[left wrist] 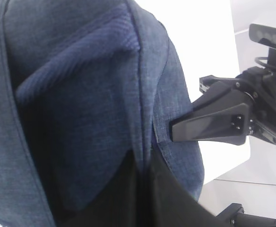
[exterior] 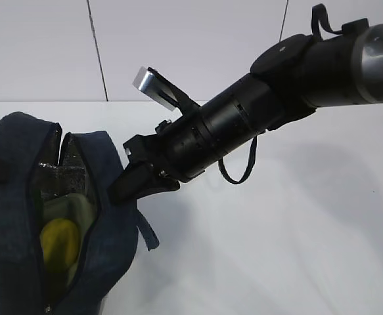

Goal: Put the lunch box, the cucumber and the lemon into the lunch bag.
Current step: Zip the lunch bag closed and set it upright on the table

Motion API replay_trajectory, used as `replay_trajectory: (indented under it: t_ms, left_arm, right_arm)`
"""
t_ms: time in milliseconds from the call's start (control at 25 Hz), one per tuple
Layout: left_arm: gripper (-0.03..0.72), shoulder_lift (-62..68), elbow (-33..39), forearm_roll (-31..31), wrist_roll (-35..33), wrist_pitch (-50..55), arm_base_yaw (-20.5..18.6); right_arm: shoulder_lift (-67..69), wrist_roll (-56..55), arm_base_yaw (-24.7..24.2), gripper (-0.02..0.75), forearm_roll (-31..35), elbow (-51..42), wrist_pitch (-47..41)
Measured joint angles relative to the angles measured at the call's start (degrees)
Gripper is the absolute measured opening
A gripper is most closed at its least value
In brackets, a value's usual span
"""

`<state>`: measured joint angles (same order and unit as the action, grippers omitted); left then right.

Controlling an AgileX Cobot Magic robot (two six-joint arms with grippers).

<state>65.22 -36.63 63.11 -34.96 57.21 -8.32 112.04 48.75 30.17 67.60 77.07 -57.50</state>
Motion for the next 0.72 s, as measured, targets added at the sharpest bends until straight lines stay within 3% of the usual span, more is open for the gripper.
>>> replay_trajectory:
  t_ms: [400,520,720]
  left_arm:
    - [-0.006,2.0,0.0,4.5,-5.6,-1.5,0.0]
    - [-0.006,3.3,0.0,6.7,-7.1,-3.6,2.9]
    - [-0.006,6.3,0.0,10.9,-8.8,-12.9,13.6]
  right_arm:
    - [-3.8,0.8,-0.6,0.010,-1.3,0.0,6.3]
    - [-4.8,0.8,-0.6,0.010,-3.1,0.0,7.2]
    - [-5.8,0.2,-0.7,0.010,-6.2,-0.1,8.5]
